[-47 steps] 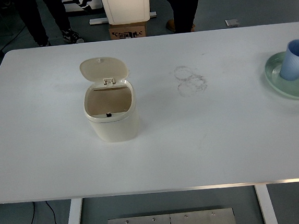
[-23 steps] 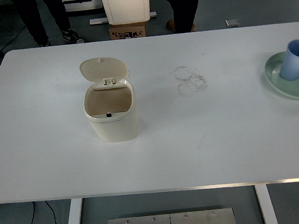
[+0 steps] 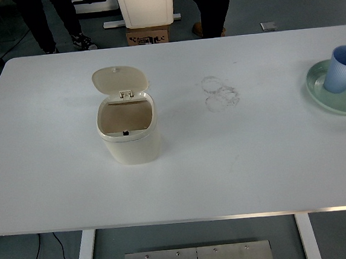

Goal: Close trash bin

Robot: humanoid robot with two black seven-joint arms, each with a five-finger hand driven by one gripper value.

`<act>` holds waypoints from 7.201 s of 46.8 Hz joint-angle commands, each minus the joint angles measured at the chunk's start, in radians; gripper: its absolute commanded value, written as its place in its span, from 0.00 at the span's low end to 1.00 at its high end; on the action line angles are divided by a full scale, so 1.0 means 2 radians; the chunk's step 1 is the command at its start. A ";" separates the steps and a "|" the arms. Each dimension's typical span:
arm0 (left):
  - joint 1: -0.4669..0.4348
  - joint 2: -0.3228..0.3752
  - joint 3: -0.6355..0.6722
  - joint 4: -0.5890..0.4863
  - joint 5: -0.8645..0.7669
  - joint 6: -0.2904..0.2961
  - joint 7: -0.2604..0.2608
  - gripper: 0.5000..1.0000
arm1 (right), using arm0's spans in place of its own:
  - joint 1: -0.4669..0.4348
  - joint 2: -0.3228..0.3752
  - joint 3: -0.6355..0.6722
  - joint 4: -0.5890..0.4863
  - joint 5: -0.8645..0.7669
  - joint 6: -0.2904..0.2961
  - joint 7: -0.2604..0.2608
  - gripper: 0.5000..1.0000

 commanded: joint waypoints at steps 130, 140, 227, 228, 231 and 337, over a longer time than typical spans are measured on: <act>-0.193 0.035 0.076 -0.282 0.050 0.048 -0.027 1.00 | 0.000 0.000 0.000 0.000 0.000 0.000 0.000 0.98; -0.194 0.034 0.076 -0.298 0.050 0.043 -0.025 1.00 | 0.000 0.000 0.000 0.000 0.000 0.000 0.000 0.98; -0.179 0.032 0.082 -0.348 0.060 0.000 -0.023 1.00 | 0.000 0.000 0.000 0.000 0.000 0.000 0.000 0.98; -0.180 0.032 0.082 -0.348 0.060 0.000 -0.023 1.00 | 0.000 0.000 0.000 0.000 0.000 0.000 0.000 0.98; -0.180 0.031 0.082 -0.348 0.060 0.000 -0.023 1.00 | 0.000 0.000 0.000 0.000 0.000 0.000 0.001 0.98; -0.188 0.057 0.124 -0.423 0.060 0.000 -0.021 1.00 | -0.001 0.000 0.000 0.000 0.000 0.000 0.000 0.98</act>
